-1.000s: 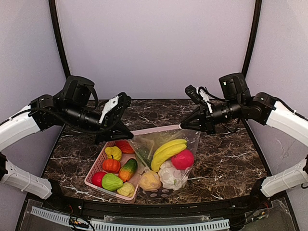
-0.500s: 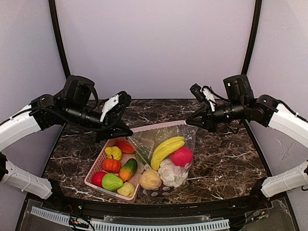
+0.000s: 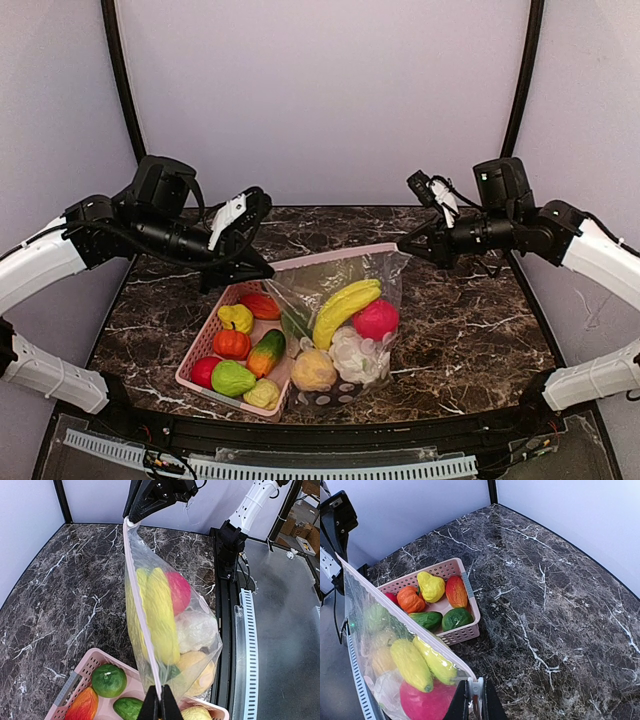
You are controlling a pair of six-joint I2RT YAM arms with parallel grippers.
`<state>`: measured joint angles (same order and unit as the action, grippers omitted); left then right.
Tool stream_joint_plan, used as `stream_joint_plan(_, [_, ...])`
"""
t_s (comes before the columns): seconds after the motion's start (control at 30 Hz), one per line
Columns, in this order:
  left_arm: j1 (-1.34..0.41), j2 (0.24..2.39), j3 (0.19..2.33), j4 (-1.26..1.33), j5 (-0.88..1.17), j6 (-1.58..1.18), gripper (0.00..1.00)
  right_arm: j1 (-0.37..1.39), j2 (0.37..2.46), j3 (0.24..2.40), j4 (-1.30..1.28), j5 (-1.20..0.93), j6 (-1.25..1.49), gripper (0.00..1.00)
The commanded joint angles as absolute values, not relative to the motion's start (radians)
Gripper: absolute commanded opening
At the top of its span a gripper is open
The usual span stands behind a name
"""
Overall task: Place the food in the zip-top bag and seal the zipper
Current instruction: Zip the zipper on the zipper food storage bag.
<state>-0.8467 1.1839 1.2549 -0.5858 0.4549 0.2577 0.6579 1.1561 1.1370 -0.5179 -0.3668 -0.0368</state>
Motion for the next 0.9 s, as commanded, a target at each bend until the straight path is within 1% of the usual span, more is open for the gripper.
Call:
stream_joint_plan(0.0, [-0.833, 1.160, 1.264, -0.640, 0.464, 0.248, 0.01, 0.620, 1.134, 1.116, -0.526, -0.259, -0.016, 0.00])
stream_joint_plan(0.63, [-0.821, 1.157, 1.248, -0.616, 0.457, 0.226, 0.01, 0.610, 1.108, 1.112, -0.522, -0.289, -0.001, 0.00])
stream_joint_plan(0.7, [-0.821, 1.157, 1.242, -0.604, 0.454, 0.214, 0.13, 0.608, 1.104, 1.119, -0.516, -0.278, 0.011, 0.00])
stream_joint_plan(0.73, [-0.821, 1.157, 1.237, -0.594, 0.447, 0.203, 0.30, 0.609, 1.103, 1.125, -0.513, -0.261, 0.028, 0.00])
stream_joint_plan(0.77, [-0.820, 1.156, 1.235, -0.587, 0.443, 0.197, 0.41, 0.609, 1.105, 1.133, -0.512, -0.240, 0.040, 0.00])
stream_joint_plan(0.8, [-0.821, 1.156, 1.230, -0.571, 0.427, 0.182, 0.63, 0.609, 1.107, 1.142, -0.515, -0.213, 0.051, 0.00])
stream_joint_plan(0.83, [-0.821, 1.155, 1.228, -0.565, 0.418, 0.174, 0.71, 0.609, 1.111, 1.151, -0.518, -0.180, 0.063, 0.00])
stream_joint_plan(0.87, [-0.820, 1.156, 1.224, -0.550, 0.395, 0.159, 0.85, 0.609, 1.116, 1.159, -0.522, -0.146, 0.076, 0.00])
